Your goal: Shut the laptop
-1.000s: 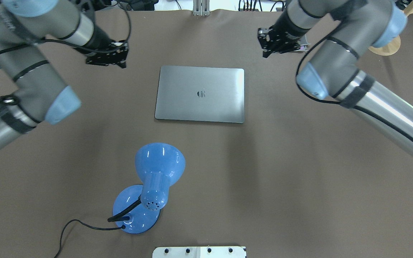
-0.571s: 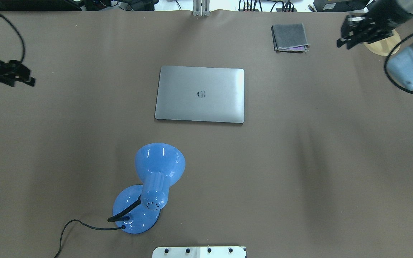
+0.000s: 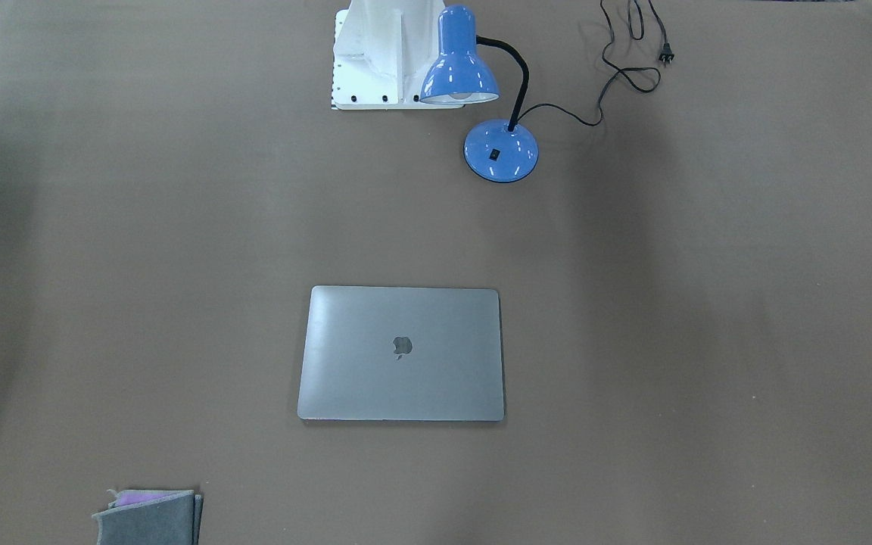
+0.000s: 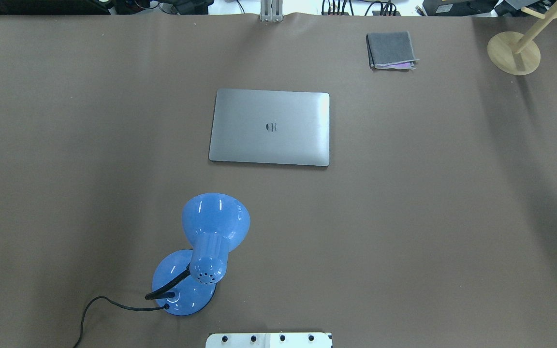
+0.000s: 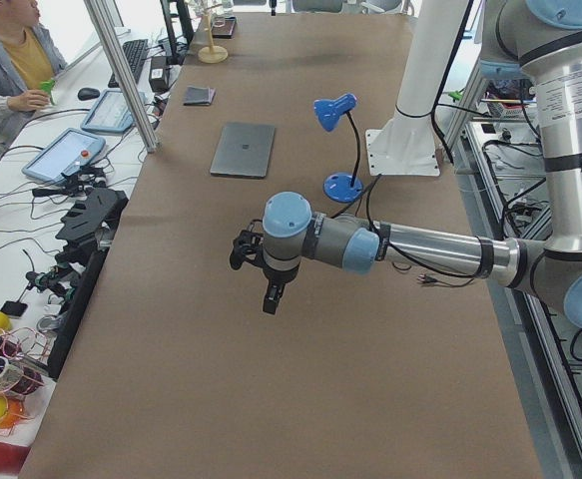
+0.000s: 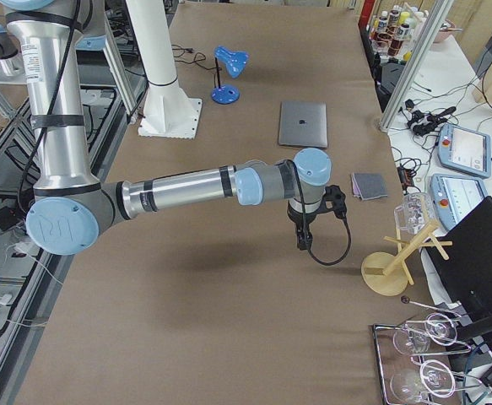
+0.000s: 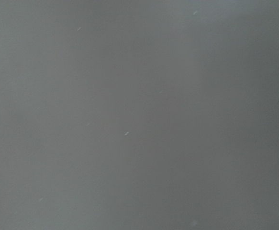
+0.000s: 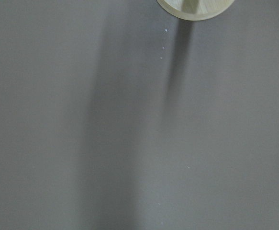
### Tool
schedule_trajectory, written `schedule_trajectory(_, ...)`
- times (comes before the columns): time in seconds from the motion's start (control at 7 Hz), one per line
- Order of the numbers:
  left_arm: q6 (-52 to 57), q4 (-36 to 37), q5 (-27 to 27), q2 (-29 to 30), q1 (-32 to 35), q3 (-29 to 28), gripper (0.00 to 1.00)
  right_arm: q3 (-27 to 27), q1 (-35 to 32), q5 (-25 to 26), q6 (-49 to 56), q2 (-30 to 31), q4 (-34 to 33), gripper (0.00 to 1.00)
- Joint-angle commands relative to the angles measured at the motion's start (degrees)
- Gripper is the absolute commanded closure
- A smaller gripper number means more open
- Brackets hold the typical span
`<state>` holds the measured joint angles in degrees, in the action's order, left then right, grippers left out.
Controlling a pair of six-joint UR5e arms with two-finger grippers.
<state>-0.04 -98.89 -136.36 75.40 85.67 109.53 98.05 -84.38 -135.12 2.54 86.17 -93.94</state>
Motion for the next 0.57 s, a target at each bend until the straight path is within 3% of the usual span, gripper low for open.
schedule_trajectory(0.0, 1.27, 0.36, -0.13, -0.26, 6.14, -2.28, 0.02, 0.12, -1.31, 1.7, 6.16, 0.14, -3.88, 0.0)
schedule_trajectory(0.43, 1.54, 0.28, -0.39, -1.13, 8.11, -4.06, 0.02, -0.14, -1.93, 1.87, 6.25, 0.66, -3.88, 0.0)
